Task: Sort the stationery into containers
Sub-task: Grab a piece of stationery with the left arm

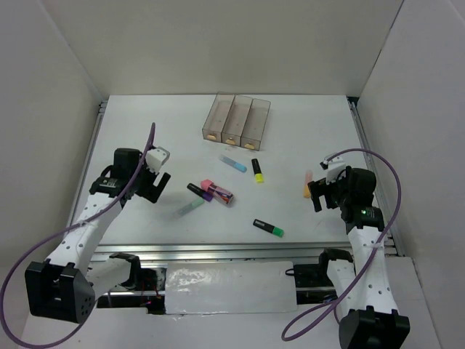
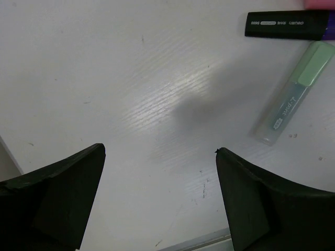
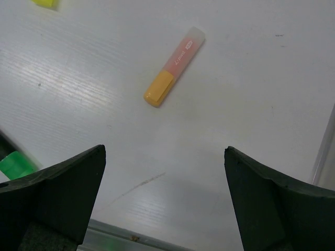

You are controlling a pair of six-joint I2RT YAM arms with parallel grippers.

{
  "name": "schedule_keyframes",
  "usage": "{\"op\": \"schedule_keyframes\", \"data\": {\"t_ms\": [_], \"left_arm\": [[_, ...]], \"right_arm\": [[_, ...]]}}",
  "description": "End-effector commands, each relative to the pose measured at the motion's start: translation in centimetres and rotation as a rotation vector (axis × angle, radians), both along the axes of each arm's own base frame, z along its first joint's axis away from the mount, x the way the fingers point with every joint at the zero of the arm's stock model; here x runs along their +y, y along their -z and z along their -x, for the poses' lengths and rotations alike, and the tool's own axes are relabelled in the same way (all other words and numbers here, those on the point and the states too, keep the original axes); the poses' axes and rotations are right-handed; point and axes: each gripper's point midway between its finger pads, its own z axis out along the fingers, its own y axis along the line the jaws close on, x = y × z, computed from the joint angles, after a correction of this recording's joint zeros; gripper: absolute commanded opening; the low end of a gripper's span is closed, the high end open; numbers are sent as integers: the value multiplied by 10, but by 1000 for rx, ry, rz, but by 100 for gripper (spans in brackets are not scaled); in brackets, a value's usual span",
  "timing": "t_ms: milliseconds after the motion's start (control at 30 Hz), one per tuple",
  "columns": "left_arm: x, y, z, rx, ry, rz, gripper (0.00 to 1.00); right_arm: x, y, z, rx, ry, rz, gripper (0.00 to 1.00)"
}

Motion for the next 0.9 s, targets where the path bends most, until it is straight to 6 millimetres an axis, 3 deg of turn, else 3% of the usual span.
{"op": "schedule_keyframes", "data": {"t_ms": [0, 100, 133, 167, 200, 267, 300, 433, 533, 567, 600, 633, 733, 867], "left_arm": [[-17, -18, -9, -38, 107, 11, 99], [-28, -25, -12, -35, 201, -24, 99], [-39, -21, -11, -6, 267, -7, 99], [-49, -30, -13, -22, 362, -25, 99], [-58, -24, -9, 22, 430, -16, 97], [-82, -37, -12, -3, 592, 3, 89], [-95, -33, -12, 17, 667, 14, 87], [-137, -43, -18, -39, 925, 40, 86], [-165, -23, -21, 20, 1061, 49, 85], [-170, -29, -20, 6, 1090, 45, 84], [-175, -14, -21, 55, 1113, 54, 84], [-182, -17, -24, 56, 1144, 53, 83], [-206, 6, -25, 132, 1221, 54, 80], [-224, 25, -26, 163, 1290, 26, 77]], "right_arm": [[1, 1, 1, 7, 10, -9, 100], [0, 4, 2, 15, 23, -9, 100], [0, 5, 2, 15, 23, -12, 100], [1, 7, 3, 19, 23, -16, 100], [1, 7, 2, 18, 23, -19, 100], [3, 9, 3, 27, 25, -32, 100], [3, 10, 3, 33, 23, -36, 100], [4, 10, 4, 45, 27, -41, 100], [2, 10, 5, 46, 38, -34, 100], [1, 10, 5, 46, 41, -34, 100], [1, 9, 4, 40, 43, -32, 100], [0, 9, 5, 41, 46, -30, 100], [-2, 9, 5, 41, 57, -27, 100], [-3, 9, 6, 46, 65, -25, 100]]}}
